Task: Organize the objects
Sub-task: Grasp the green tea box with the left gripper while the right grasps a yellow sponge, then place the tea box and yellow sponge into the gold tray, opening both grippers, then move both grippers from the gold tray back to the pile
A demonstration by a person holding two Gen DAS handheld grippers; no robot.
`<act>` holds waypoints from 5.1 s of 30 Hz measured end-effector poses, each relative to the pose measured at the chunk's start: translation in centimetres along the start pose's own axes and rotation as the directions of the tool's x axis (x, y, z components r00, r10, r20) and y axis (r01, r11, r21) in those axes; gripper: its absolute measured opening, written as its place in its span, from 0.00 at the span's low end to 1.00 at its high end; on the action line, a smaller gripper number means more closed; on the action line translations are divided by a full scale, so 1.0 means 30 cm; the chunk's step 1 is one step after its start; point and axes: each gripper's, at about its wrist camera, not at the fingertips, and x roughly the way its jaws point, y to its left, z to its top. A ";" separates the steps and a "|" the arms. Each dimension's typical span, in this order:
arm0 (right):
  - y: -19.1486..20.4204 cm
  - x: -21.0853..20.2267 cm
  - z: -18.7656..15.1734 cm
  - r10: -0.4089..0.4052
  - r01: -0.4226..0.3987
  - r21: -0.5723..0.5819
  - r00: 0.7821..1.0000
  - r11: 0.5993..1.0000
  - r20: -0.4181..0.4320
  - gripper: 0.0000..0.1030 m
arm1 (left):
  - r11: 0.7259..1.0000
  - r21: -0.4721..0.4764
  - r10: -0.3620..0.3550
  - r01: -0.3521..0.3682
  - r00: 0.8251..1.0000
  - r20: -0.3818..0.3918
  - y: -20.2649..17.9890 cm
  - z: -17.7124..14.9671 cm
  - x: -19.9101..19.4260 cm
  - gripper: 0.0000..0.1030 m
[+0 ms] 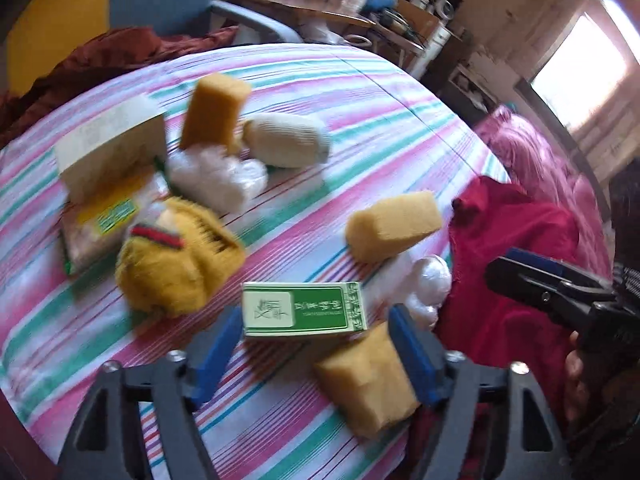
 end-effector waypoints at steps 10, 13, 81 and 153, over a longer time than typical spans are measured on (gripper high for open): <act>-0.004 0.003 0.000 0.025 -0.025 0.012 1.000 1.000 -0.002 0.93 | 0.989 0.098 0.115 -0.110 0.992 -0.048 -0.038 0.041 0.092 0.74; 0.002 0.005 -0.002 0.024 -0.024 0.006 1.000 1.000 -0.007 0.93 | 0.993 0.082 0.091 -0.089 0.996 -0.019 -0.008 0.022 0.077 0.73; 1.354 0.204 -0.338 0.259 -0.373 -0.739 0.927 0.561 -0.271 0.51 | 0.641 -0.727 0.586 -0.246 0.769 0.256 0.930 -0.869 -0.929 0.73; 0.671 0.093 -0.189 0.110 -0.111 -0.441 0.994 0.890 -0.028 0.94 | 0.798 -0.491 0.521 -0.349 0.809 0.271 0.466 -0.664 -0.737 0.74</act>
